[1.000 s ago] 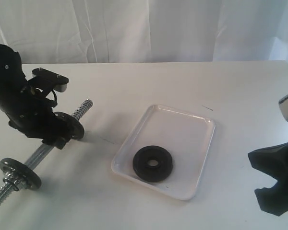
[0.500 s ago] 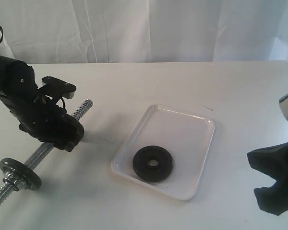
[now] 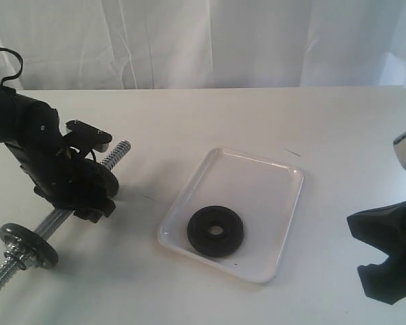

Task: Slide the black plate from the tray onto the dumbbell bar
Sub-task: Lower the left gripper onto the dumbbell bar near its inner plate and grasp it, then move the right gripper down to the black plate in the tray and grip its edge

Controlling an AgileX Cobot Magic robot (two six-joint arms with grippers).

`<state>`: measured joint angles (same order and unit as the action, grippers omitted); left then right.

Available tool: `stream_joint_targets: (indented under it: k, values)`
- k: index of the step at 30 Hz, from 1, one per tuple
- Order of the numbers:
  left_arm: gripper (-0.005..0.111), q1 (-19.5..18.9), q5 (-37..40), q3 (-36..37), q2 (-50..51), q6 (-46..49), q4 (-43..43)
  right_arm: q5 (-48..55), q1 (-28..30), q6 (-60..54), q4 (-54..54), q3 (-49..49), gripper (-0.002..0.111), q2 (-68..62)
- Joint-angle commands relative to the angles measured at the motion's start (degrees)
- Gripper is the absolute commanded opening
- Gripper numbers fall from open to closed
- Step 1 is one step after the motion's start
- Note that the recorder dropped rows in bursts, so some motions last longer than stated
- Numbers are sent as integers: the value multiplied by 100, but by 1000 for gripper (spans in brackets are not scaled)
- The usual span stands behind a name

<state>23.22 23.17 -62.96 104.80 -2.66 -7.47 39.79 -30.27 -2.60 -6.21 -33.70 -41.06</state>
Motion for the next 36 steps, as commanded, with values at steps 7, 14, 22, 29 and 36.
stream_joint_targets:
  k: [7,14,22,29,36]
  values:
    - [0,24,81,18,-141,-1,299,-92,-11,-40,-18,16,0,32]
    - [0,33,306,18,-557,266,474,-113,-11,-40,-18,16,0,32]
    - [0,96,559,18,-859,2261,1772,-300,-11,-40,15,119,0,32]
    - [0,153,753,18,-1044,3039,2369,-367,-11,-25,47,119,0,32]
    - [0,153,820,18,-1290,3117,2374,-490,-11,-25,85,198,0,9]
